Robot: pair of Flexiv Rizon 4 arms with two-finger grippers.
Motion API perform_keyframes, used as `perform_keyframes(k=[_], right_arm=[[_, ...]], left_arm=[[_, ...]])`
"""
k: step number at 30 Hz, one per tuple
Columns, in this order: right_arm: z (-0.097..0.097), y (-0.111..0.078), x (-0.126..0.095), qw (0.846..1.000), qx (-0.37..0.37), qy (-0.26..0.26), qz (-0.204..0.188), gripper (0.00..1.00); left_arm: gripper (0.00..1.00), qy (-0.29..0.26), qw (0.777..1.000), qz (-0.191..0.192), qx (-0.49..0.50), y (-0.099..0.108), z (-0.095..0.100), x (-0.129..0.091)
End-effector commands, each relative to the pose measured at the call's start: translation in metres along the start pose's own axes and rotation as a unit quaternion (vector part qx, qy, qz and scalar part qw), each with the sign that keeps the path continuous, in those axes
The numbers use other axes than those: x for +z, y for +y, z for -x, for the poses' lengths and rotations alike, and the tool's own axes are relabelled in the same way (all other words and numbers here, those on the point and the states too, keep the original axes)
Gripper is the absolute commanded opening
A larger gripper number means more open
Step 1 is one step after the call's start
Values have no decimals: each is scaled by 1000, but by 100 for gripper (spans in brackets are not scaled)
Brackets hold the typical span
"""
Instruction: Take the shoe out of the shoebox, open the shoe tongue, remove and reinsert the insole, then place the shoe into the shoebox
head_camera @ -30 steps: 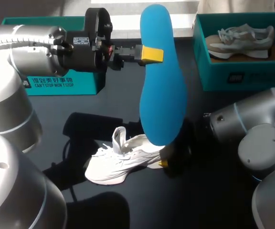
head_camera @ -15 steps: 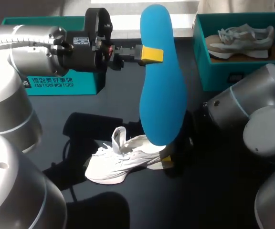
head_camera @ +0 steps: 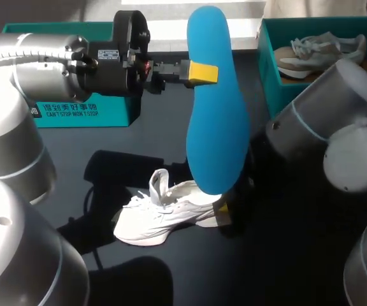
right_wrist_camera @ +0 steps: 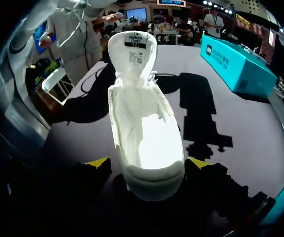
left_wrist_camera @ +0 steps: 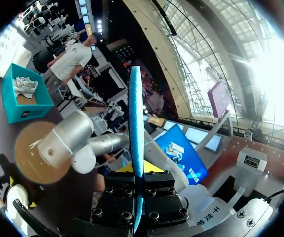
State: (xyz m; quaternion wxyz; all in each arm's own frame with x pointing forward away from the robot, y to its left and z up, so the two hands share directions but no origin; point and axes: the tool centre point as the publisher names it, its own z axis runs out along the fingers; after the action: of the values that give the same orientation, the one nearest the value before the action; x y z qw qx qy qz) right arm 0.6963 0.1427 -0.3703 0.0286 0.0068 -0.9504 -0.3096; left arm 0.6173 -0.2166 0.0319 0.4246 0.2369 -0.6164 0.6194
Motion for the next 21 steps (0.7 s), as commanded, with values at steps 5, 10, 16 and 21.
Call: perform_keyframes(k=[5,10,16,21], right_arm=[[-12,23,-33,994,-30,-14,-104,100],[-15,29,-42,987,-32,-14,-158,100],[-12,25,-43,982,-36,-29,-181,100],[-8,25,-46,982,-40,-43,-181,100]], left_arm=[[0,-1,1000,0,0,2,-1,-1],[0,-1,1000,0,0,2,-1,-1],[0,-1,1000,0,0,2,-1,-1],[0,-1,1000,0,0,2,-1,-1]])
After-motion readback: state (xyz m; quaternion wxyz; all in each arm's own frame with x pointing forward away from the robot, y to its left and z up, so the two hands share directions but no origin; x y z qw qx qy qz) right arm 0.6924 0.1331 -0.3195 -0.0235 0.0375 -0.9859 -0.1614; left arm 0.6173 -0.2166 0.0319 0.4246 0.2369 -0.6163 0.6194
